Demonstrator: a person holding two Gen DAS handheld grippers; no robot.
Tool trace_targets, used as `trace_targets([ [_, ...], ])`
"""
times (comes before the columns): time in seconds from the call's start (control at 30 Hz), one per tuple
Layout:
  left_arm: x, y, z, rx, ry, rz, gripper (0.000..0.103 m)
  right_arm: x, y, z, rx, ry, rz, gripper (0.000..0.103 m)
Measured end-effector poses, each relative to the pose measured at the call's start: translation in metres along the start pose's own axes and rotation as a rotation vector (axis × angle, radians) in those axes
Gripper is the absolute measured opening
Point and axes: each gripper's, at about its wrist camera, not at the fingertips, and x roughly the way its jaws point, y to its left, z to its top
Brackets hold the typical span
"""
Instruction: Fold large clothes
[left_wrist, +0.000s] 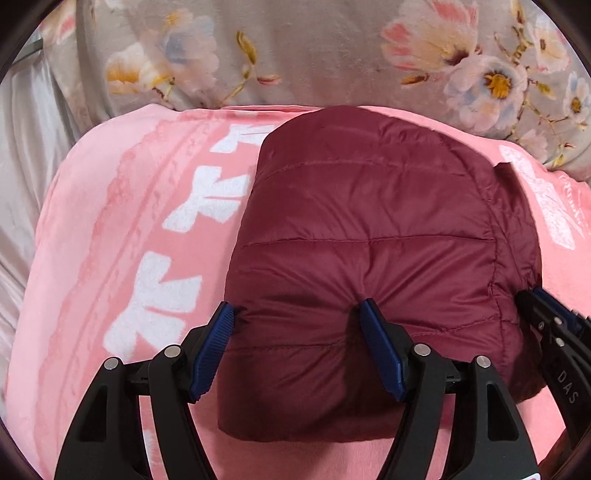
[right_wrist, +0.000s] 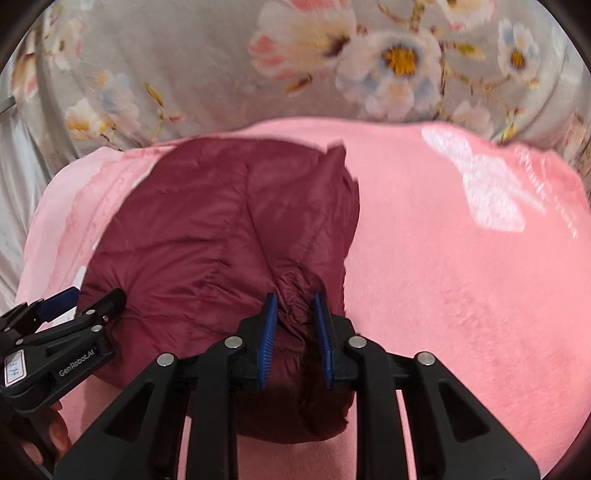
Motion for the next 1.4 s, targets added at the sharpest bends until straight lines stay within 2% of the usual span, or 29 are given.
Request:
trace_targets([
  [0.2, 0.01, -0.014, -0.009, 0.035, -0.043, 0.063, 0.071, 0.017, 0.002, -0.01, -0.015, 0.003, -0.015, 0.02],
  [0.33, 0.015, -0.013, -0.014, 0.019, -0.07, 0.066, 0.072, 0.02, 0.008, -0.014, -0.052, -0.024, -0.042, 0.02],
  [0.5, 0.018, -0.019, -0.02, 0.025, -0.119, 0.097, 0.073, 0.02, 0.006, -0.014, -0.047, -0.027, -0.035, 0.02],
  [0.8, 0.02, -0.015, -0.02, 0.0, -0.123, 0.072, 0.074, 0.02, 0.009, -0.014, -0.062, -0.034, -0.055, 0.02],
  [0.9, 0.02, -0.014, -0.02, -0.004, -0.122, 0.069, 0.076, 0.019, 0.013, -0.015, -0.078, -0.04, -0.085, 0.022],
  [1.0, 0.022, -0.009, -0.019, -0.036, -0.113, 0.073, 0.086, 0.017, 0.015, -0.015, -0.082, -0.05, -0.111, 0.027],
  [1.07, 0.022, 0.001, -0.019, -0.082, -0.108, 0.036, 0.089, 0.016, 0.013, -0.015, -0.071, -0.054, -0.109, 0.029],
  [1.1, 0.022, 0.004, -0.019, -0.094, -0.107, 0.024, 0.09, 0.013, 0.012, -0.016, -0.064, -0.065, -0.115, 0.034],
  [1.13, 0.019, 0.008, -0.02, -0.114, -0.11, 0.007, 0.09, 0.007, 0.011, -0.017, -0.056, -0.08, -0.157, 0.054],
  [1.17, 0.015, 0.01, -0.022, -0.121, -0.113, 0.007, 0.09, -0.002, 0.01, -0.02, -0.048, -0.099, -0.188, 0.065],
  [1.2, 0.007, 0.011, -0.027, -0.116, -0.117, 0.012, 0.09, -0.014, 0.008, -0.025, -0.039, -0.119, -0.176, 0.073],
  [1.3, -0.023, 0.009, -0.049, -0.076, -0.153, 0.028, 0.09, -0.049, 0.002, -0.051, -0.02, -0.146, -0.126, 0.077],
  [1.4, -0.05, 0.008, -0.078, -0.046, -0.137, 0.02, 0.089, -0.08, 0.0, -0.084, -0.031, -0.13, -0.112, 0.079],
])
